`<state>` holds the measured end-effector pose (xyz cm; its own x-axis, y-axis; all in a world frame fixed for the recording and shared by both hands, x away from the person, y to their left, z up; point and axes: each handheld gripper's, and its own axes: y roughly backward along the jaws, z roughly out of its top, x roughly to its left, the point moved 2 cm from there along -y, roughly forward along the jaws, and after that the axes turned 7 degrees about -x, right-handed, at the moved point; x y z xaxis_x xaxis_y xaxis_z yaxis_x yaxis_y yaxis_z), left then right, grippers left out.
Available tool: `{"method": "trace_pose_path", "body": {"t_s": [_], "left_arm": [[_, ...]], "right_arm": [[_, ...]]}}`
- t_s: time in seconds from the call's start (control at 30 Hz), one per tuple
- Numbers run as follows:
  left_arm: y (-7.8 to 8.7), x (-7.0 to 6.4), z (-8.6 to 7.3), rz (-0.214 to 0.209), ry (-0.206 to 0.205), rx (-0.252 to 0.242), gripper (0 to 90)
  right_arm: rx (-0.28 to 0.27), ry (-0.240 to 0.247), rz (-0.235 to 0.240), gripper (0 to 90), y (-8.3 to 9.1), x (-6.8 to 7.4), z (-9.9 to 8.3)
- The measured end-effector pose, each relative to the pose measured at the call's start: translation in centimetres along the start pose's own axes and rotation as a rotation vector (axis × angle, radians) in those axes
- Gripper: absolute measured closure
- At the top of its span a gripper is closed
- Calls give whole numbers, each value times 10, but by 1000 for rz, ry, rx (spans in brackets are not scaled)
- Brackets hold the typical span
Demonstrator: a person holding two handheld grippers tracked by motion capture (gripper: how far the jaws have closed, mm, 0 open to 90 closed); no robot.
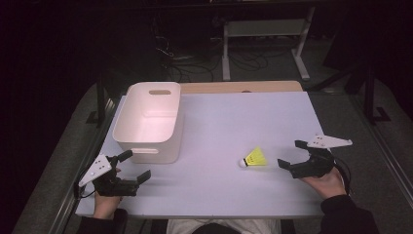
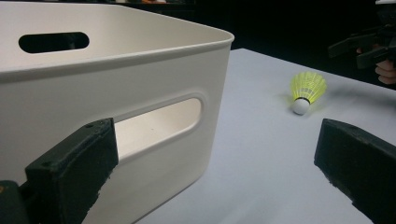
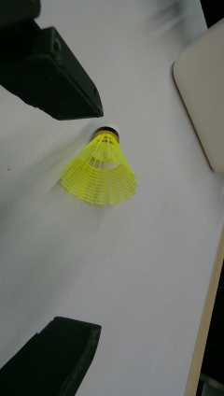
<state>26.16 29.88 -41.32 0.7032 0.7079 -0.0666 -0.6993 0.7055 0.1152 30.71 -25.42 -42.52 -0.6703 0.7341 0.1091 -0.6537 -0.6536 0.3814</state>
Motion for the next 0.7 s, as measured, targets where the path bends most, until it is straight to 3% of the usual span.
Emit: {"method": "trace_pose_path", "body": {"t_s": [0.7], "left_arm": [[0,0,0,-3,-3,-1,0]], "right_arm": [[2,12,12,0,0,4,0]]}}
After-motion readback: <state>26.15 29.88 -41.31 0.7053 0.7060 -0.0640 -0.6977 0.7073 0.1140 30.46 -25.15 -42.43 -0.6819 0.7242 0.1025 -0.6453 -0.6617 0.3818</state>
